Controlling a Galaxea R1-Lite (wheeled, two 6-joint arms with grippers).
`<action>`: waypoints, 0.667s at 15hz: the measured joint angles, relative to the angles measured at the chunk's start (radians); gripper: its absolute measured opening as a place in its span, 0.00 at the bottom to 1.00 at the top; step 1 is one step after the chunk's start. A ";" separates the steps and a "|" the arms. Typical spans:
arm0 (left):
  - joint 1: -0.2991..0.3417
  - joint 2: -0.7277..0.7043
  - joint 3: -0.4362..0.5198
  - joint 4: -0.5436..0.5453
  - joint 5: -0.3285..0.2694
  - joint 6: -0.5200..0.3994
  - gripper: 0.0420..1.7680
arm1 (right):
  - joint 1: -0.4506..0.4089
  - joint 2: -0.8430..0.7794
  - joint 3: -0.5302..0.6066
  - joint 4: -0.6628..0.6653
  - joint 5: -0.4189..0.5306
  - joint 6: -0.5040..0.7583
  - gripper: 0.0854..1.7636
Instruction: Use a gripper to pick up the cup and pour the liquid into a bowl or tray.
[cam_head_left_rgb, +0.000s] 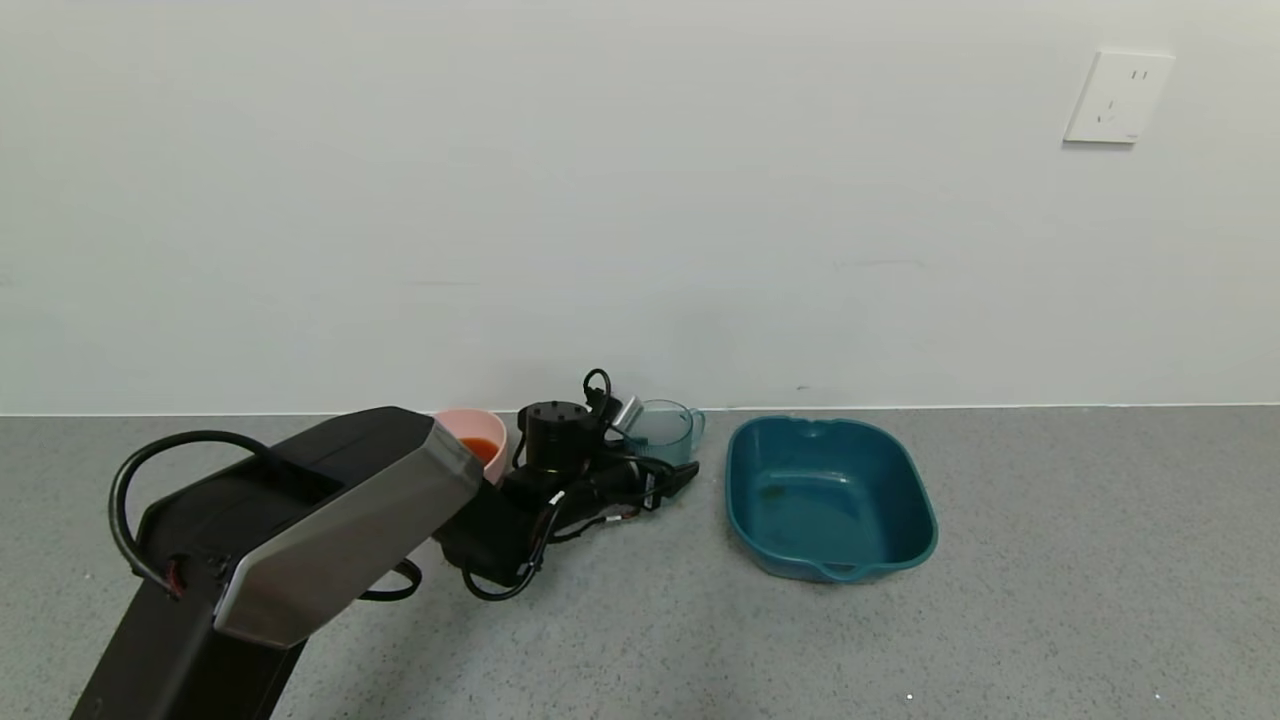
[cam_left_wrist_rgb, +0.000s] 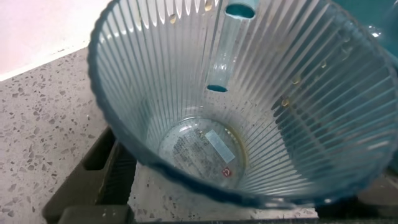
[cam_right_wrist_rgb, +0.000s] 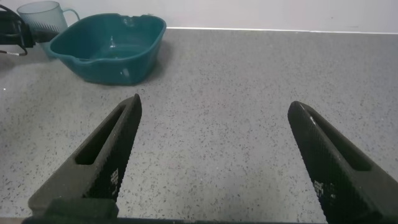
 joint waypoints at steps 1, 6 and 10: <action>0.000 -0.001 0.000 0.002 0.000 0.000 0.87 | 0.000 0.000 0.000 0.000 0.000 0.000 0.97; 0.000 -0.008 0.003 0.007 0.001 -0.003 0.92 | 0.000 0.000 0.000 0.000 0.000 0.000 0.97; -0.001 -0.021 0.023 0.008 0.014 0.006 0.94 | 0.000 0.000 0.000 0.000 0.000 0.000 0.97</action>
